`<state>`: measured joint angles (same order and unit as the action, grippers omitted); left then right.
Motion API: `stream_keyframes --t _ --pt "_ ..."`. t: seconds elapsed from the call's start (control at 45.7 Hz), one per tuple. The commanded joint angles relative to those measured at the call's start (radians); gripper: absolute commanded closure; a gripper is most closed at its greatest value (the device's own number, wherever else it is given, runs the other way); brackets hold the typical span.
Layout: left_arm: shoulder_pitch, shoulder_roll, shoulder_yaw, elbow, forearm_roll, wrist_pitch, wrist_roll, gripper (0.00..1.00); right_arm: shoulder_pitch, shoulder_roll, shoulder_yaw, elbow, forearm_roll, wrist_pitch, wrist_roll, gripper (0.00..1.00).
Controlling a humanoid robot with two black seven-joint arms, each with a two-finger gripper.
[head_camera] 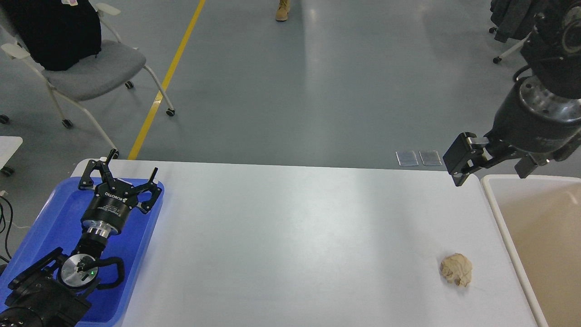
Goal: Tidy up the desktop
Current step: 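Move the right gripper down toward the crumpled beige paper ball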
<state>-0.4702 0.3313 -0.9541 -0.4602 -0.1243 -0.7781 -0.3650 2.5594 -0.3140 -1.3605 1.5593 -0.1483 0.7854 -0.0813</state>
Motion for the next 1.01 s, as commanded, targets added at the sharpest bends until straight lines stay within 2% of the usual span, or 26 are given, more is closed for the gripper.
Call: stream_keyframes --t 0.0,0.613,0.81,0.985 --pt "0.001 0.000 0.000 0.000 0.000 -0.001 0.000 0.01 -0.008 -0.016 0.000 -0.010 -0.004 0.000 0.000 0.00" --pt "-0.001 0.000 0.000 0.000 0.000 0.000 0.000 0.01 -0.131 -0.128 0.023 -0.104 -0.089 0.000 0.000 0.01" --pt "0.001 0.000 0.000 0.000 0.000 -0.001 0.000 0.01 -0.298 -0.135 0.095 -0.223 -0.140 0.000 0.000 0.01" --pt "0.001 0.000 0.000 0.000 0.000 0.000 0.000 0.01 -0.445 -0.198 0.202 -0.280 -0.246 0.000 0.000 0.01"
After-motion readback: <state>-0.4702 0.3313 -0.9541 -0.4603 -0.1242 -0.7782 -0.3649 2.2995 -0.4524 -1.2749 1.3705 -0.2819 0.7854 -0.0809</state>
